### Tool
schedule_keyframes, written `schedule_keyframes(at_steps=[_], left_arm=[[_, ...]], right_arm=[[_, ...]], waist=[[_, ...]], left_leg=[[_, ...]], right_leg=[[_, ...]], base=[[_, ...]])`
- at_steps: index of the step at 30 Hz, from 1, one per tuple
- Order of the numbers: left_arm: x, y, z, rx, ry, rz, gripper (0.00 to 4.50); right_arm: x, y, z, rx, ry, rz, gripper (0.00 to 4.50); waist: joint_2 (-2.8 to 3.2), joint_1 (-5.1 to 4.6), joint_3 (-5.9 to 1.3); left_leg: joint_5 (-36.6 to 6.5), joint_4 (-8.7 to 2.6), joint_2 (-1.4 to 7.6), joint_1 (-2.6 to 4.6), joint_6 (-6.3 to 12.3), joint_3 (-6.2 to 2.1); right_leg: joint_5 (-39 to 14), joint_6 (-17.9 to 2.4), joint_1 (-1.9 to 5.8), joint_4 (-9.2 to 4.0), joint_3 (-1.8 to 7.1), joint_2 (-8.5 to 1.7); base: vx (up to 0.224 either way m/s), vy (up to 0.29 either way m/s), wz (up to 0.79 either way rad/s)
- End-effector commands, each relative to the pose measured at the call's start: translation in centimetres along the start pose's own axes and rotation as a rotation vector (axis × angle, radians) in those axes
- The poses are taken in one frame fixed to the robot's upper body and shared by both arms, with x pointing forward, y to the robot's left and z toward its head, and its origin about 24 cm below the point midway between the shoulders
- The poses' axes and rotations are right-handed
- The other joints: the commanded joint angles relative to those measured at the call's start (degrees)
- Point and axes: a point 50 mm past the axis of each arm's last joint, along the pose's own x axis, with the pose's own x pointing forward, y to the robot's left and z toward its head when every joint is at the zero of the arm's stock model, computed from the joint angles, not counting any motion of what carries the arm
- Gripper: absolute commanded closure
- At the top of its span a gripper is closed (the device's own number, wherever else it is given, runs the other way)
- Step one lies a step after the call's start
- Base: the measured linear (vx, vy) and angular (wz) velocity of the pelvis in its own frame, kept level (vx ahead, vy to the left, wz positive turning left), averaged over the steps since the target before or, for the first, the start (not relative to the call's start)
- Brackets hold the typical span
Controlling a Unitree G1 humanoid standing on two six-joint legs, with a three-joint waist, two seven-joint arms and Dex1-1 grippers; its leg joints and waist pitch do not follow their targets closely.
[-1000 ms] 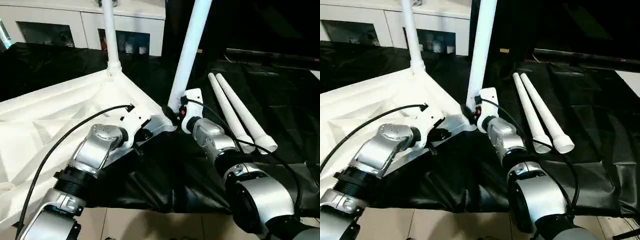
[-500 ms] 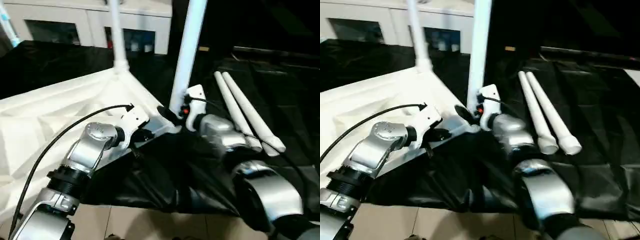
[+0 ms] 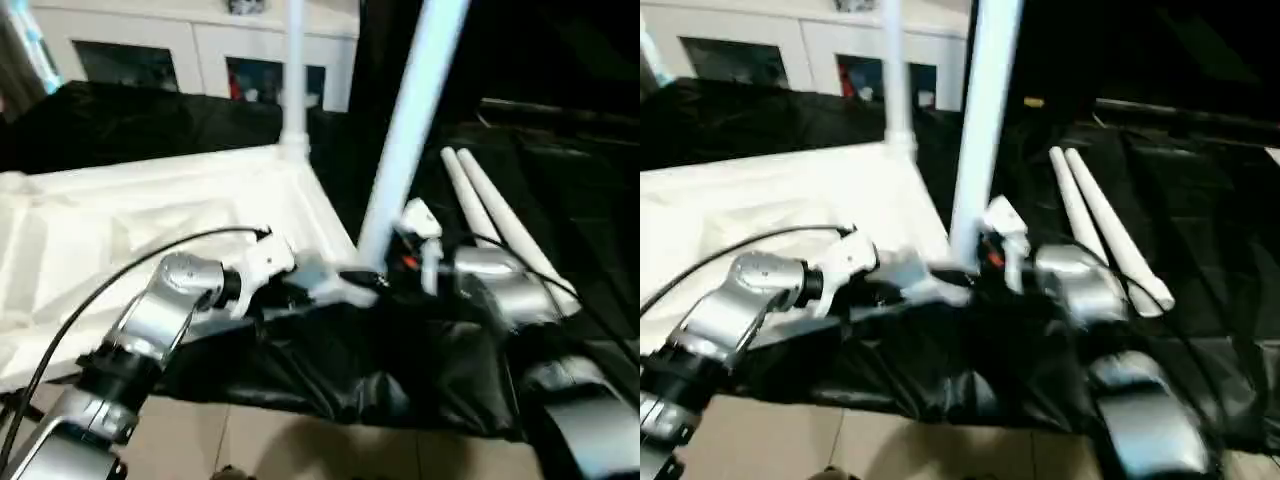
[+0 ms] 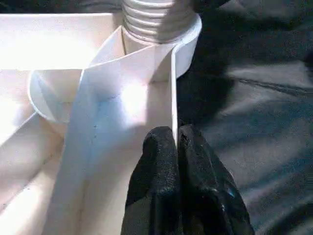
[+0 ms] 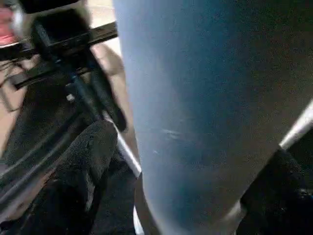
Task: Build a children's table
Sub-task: Insert table leg to table base
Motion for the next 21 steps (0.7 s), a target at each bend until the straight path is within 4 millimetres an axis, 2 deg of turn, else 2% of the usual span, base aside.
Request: schedule_keyframes(at_steps=[1,2,4,5,8,10,12,14,15,16,19,20,21], left_arm=[[0.3,-0.4,2.1,0.112,-0.068,-0.058,4.50],[0.3,-0.4,2.1,0.113,-0.065,-0.059,4.50],[0.4,-0.4,1.9,0.116,-0.059,-0.068,4.50],[0.4,-0.4,1.9,0.116,-0.057,-0.069,4.50],[0.4,-0.4,1.9,0.119,-0.053,-0.072,4.50],[0.4,-0.4,1.8,0.121,-0.051,-0.073,4.50],[0.4,-0.4,1.8,0.123,-0.050,-0.074,4.50],[0.3,-0.3,1.7,0.125,-0.049,-0.074,4.50],[0.3,-0.3,1.7,0.125,-0.049,-0.073,4.50],[0.3,-0.3,1.7,0.124,-0.049,-0.073,4.50],[0.2,-0.3,1.7,0.122,-0.051,-0.070,4.50],[0.3,-0.3,1.7,0.121,-0.052,-0.069,4.50],[0.3,-0.3,1.7,0.121,-0.052,-0.069,4.50]], right_arm=[[0.0,0.9,-1.4,0.014,0.088,0.065,0.67],[-0.1,0.8,-1.4,0.011,0.094,0.062,0.67],[-0.2,1.0,-1.7,0.002,0.114,0.060,0.67],[-0.1,1.0,-1.8,0.001,0.117,0.057,0.67],[0.0,1.1,-1.8,0.000,0.119,0.051,1.03],[0.2,1.2,-1.8,-0.004,0.123,0.051,1.09],[0.3,1.4,-1.8,-0.005,0.125,0.052,1.41],[0.4,1.5,-1.7,-0.006,0.125,0.052,1.46],[0.4,1.5,-1.7,-0.006,0.124,0.052,1.53],[0.4,1.6,-1.7,-0.007,0.119,0.058,1.66],[0.4,1.9,-1.9,0.000,0.116,0.068,1.71],[0.4,1.9,-2.0,0.002,0.116,0.070,1.71],[0.4,1.9,-2.0,0.002,0.116,0.070,1.72]], waist=[[1.34,-0.05,-4.62],[1.21,-0.08,-4.61],[1.52,-0.09,-4.67],[1.38,-0.19,-4.66],[1.51,-0.29,-4.77],[1.60,-0.28,-4.82],[1.64,-0.19,-4.82],[1.65,-0.25,-4.84],[1.51,-0.30,-4.81],[1.57,-0.25,-4.76],[1.63,-0.20,-4.78],[1.07,-0.35,-4.78],[1.28,-0.21,-4.82]], left_leg=[[-11.7,-3.63,1.62,0.87,1.95,-0.15],[-12.1,-3.64,1.60,0.87,1.85,-0.16],[-12.5,-3.64,1.50,0.80,1.17,-0.30],[-12.6,-3.62,1.44,0.75,1.08,-0.27],[-12.0,-3.59,1.45,0.67,1.23,-0.32],[-11.8,-3.58,1.46,0.72,1.34,-0.33],[-11.4,-3.59,1.52,0.71,1.49,-0.34],[-11.7,-3.58,1.50,0.76,1.51,-0.31],[-11.7,-3.57,1.48,0.73,1.54,-0.28],[-11.9,-3.57,1.48,0.71,1.55,-0.28],[-11.9,-3.61,1.54,0.79,1.43,-0.31],[-11.7,-3.57,1.50,0.72,1.55,-0.20],[-11.5,-3.57,1.52,0.77,1.57,-0.28]], right_leg=[[-9.8,-13.0,3.58,-4.04,2.83,-4.10],[-10.6,-13.0,3.58,-4.06,2.84,-4.15],[-12.8,-12.5,3.66,-4.18,2.83,-4.29],[-13.2,-12.3,3.70,-4.27,2.82,-4.24],[-12.6,-12.2,3.75,-4.19,2.79,-4.17],[-12.0,-12.3,3.74,-4.14,2.75,-4.12],[-11.2,-12.3,3.74,-4.08,2.74,-4.07],[-11.3,-12.4,3.70,-4.04,2.72,-4.09],[-11.4,-12.4,3.71,-4.07,2.73,-4.07],[-12.0,-12.3,3.69,-4.11,2.75,-4.13],[-12.5,-12.0,3.64,-4.16,2.76,-4.16],[-12.4,-11.9,3.67,-4.21,2.78,-4.09],[-12.4,-12.0,3.68,-4.06,2.78,-4.18]], base=[[0.000,0.000,0.00],[0.000,0.000,0.00],[0.000,0.000,0.00],[0.000,0.000,0.00],[0.000,0.000,0.00],[0.000,0.000,0.00],[0.000,0.000,0.00],[0.000,0.000,0.00],[0.000,0.000,0.00],[0.000,0.000,0.00],[0.000,0.000,0.00],[0.000,0.000,0.00],[0.000,0.000,0.00]])
